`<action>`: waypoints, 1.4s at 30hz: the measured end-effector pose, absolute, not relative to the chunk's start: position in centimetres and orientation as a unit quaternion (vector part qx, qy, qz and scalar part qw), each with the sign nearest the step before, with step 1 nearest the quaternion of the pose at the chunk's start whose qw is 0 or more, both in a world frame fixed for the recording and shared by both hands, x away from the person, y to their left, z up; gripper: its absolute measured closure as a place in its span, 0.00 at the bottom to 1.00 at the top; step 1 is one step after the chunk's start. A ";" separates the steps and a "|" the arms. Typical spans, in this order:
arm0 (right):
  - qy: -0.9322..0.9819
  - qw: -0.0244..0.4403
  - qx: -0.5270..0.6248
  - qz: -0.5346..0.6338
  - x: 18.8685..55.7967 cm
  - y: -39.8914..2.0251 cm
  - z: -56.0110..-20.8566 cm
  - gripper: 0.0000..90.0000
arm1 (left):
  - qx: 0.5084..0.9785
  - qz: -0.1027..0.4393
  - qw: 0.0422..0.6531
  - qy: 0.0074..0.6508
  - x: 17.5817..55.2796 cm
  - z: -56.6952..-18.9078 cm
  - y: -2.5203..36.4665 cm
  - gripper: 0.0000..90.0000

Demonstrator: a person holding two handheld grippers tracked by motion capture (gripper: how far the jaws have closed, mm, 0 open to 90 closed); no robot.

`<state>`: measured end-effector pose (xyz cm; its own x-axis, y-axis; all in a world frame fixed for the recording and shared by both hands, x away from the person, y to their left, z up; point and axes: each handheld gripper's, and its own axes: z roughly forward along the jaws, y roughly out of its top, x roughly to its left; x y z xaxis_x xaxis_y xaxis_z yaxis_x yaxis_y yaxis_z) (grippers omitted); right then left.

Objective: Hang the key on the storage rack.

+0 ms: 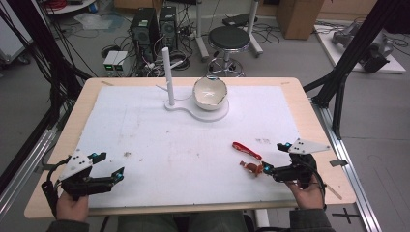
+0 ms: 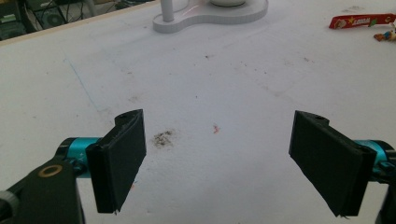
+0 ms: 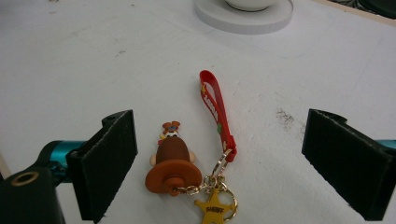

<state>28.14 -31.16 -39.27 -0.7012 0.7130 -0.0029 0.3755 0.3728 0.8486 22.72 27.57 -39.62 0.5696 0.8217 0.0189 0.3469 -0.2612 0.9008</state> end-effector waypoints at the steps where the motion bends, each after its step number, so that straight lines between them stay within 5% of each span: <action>1: 0.807 0.187 0.337 0.447 28.2 -31.2 -39.3 0.10 | 0.754 0.253 0.466 0.387 22.8 -39.6 27.6 0.21; 42: 0.809 0.184 0.338 0.445 28.1 -30.9 -39.7 0.10 | 0.749 0.264 0.467 0.390 22.6 -39.6 27.9 0.21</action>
<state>28.13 -30.89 -39.66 -0.7044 0.7098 0.0039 0.3826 0.3751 0.8444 22.64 27.88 -39.63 0.5561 0.8305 0.0311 0.3377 -0.2600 0.9047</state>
